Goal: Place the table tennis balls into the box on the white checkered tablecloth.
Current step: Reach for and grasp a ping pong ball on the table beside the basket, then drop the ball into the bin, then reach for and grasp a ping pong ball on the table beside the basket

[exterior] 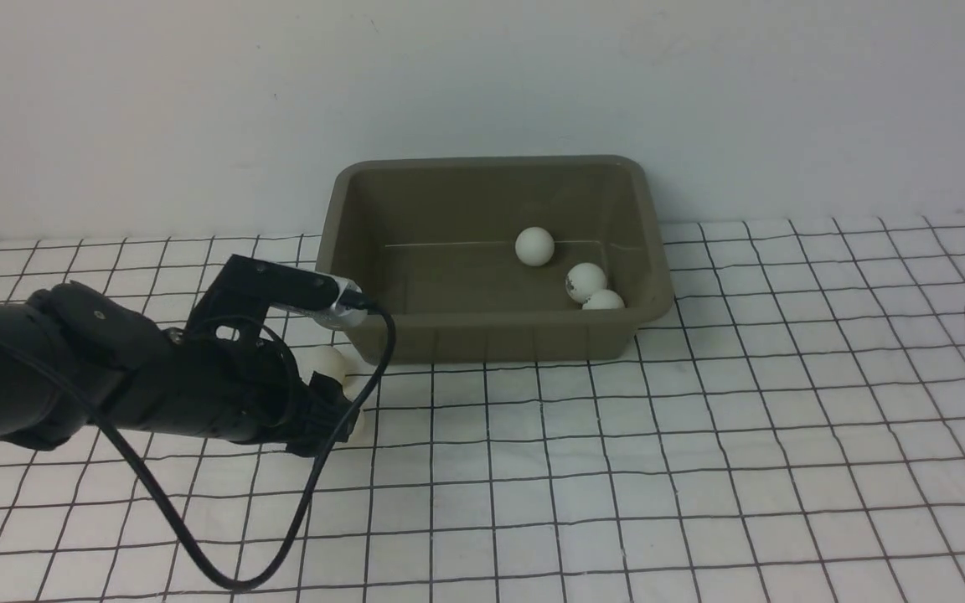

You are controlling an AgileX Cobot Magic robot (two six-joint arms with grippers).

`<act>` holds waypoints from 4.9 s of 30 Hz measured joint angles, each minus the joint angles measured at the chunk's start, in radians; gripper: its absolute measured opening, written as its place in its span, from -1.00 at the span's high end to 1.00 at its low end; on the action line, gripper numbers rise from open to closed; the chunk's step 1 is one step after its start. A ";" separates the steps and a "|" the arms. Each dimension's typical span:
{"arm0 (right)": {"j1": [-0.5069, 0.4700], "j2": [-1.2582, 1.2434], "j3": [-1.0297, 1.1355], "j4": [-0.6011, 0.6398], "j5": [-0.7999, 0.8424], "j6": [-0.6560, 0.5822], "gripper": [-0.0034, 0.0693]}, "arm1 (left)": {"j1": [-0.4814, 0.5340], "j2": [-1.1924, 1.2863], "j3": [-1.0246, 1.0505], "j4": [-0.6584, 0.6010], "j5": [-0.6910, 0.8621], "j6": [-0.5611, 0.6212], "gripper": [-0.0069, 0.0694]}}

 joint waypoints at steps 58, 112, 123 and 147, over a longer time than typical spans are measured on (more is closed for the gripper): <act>0.000 0.000 0.000 0.000 -0.018 -0.023 -0.36 | -0.010 -0.050 -0.081 -0.199 0.376 0.242 -0.09; 0.000 0.000 0.000 0.029 -0.011 -0.030 -0.36 | -0.011 -0.124 -0.540 0.769 0.801 -0.741 -0.25; 0.000 0.000 0.000 0.029 -0.011 -0.030 -0.36 | -0.011 -0.166 -0.332 0.743 0.740 -0.741 -0.16; 0.000 0.000 0.000 0.029 -0.011 -0.030 -0.36 | -0.011 0.130 -0.131 0.735 -0.169 -0.603 -0.55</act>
